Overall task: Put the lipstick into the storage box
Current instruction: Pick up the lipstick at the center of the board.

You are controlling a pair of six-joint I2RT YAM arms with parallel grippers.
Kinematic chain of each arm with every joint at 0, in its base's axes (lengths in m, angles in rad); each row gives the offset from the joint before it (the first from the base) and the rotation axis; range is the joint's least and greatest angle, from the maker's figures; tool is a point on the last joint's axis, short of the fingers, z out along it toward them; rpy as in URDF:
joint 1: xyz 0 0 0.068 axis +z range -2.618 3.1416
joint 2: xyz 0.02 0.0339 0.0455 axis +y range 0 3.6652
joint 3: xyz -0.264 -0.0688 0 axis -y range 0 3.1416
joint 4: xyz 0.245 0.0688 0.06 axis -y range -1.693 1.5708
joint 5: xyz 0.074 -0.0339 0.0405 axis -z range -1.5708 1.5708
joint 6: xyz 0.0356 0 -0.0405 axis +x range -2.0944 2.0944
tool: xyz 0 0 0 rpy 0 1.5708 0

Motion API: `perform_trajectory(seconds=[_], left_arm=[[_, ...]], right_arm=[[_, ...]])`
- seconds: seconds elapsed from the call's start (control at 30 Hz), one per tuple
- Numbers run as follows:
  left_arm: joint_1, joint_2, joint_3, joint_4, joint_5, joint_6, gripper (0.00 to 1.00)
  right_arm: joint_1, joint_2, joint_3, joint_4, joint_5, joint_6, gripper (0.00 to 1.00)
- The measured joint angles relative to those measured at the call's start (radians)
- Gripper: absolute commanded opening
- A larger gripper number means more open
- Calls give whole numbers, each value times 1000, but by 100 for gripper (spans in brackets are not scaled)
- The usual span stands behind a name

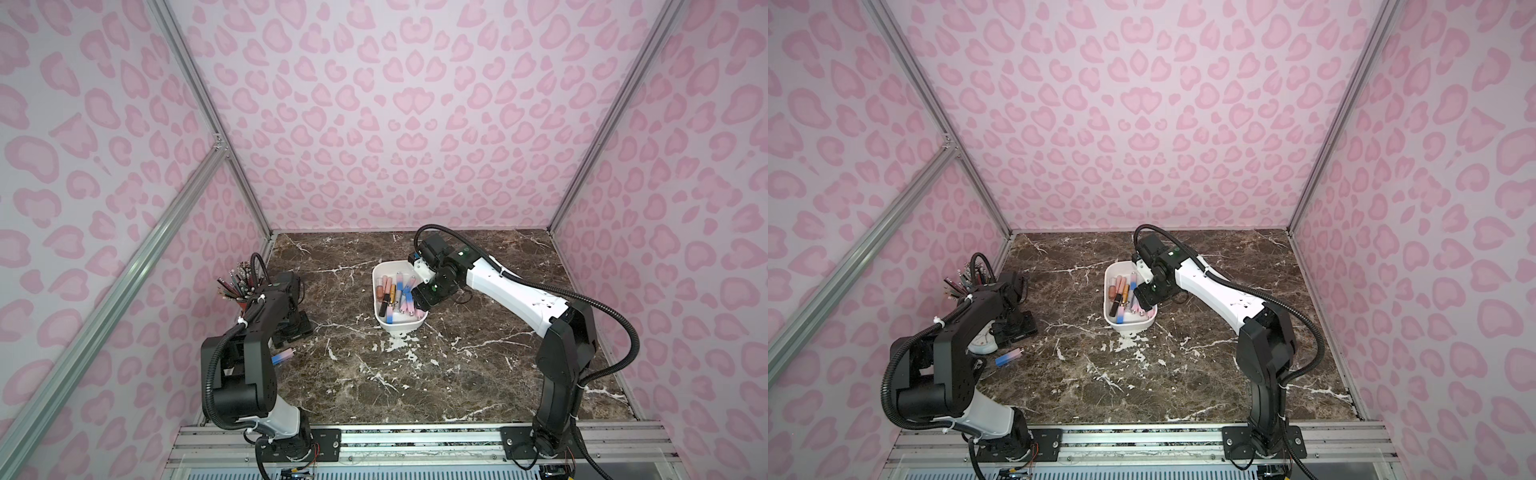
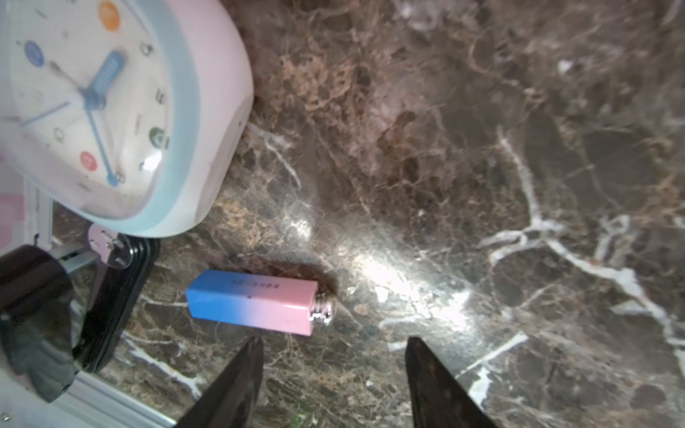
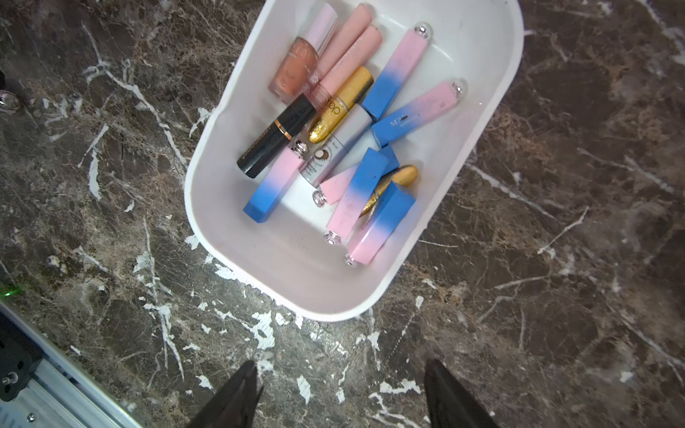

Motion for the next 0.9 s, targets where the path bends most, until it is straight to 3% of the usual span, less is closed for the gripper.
perform_trajectory(seconds=[0.43, 0.9], left_arm=[[36, -90, 11, -38, 27, -190, 66], [93, -92, -111, -15, 106, -397, 67]], right_arm=[[-59, -174, -352, 246, -56, 35, 76], [-180, -296, -517, 379, -135, 23, 77]])
